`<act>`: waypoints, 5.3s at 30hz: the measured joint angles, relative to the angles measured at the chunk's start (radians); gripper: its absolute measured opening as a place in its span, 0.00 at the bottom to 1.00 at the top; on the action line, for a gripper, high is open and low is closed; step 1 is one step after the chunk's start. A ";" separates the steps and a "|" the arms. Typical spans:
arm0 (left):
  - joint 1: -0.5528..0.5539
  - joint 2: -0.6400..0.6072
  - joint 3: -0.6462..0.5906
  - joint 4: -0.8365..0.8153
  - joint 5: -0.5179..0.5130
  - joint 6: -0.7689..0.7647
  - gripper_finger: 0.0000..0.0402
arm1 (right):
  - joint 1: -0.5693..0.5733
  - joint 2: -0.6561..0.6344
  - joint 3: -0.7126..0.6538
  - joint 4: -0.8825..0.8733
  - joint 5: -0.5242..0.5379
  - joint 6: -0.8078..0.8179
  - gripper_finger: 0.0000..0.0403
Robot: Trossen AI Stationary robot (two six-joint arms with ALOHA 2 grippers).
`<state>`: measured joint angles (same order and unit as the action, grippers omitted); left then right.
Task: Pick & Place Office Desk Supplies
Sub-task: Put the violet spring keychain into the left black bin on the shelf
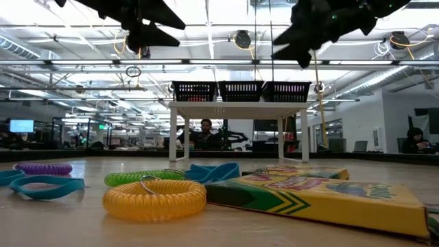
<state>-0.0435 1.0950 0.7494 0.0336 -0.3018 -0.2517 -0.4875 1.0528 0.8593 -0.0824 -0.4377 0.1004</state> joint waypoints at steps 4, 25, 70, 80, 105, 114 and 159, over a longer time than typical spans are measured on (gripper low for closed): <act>-0.012 0.017 0.000 -0.024 0.086 -0.021 0.67 | 0.058 -0.003 0.000 0.002 -0.098 -0.050 0.52; -0.256 0.189 0.015 -0.385 0.156 -0.386 0.67 | 0.413 -0.009 -0.098 0.007 -0.166 -0.147 0.52; -0.461 0.482 -0.051 -0.502 0.024 -0.714 0.09 | 0.418 -0.013 -0.204 0.168 -0.166 -0.173 0.52; -0.450 0.445 -0.015 -0.507 -0.106 -0.593 0.04 | 0.418 -0.013 -0.204 0.161 -0.163 -0.173 0.52; -0.195 0.373 0.164 0.092 -0.385 0.367 0.05 | 0.417 -0.013 -0.204 0.170 -0.158 -0.169 0.52; 0.001 0.250 0.165 0.113 -0.198 0.371 0.07 | 0.408 -0.053 -0.204 0.145 -0.161 -0.165 0.52; 0.434 0.371 0.164 0.245 -0.178 0.274 0.13 | 0.369 -0.386 -0.286 0.000 0.045 -0.165 0.52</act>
<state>0.3904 1.4662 0.9138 0.2790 -0.4801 0.0227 -0.1188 0.6666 0.5735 -0.0819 -0.3931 -0.0650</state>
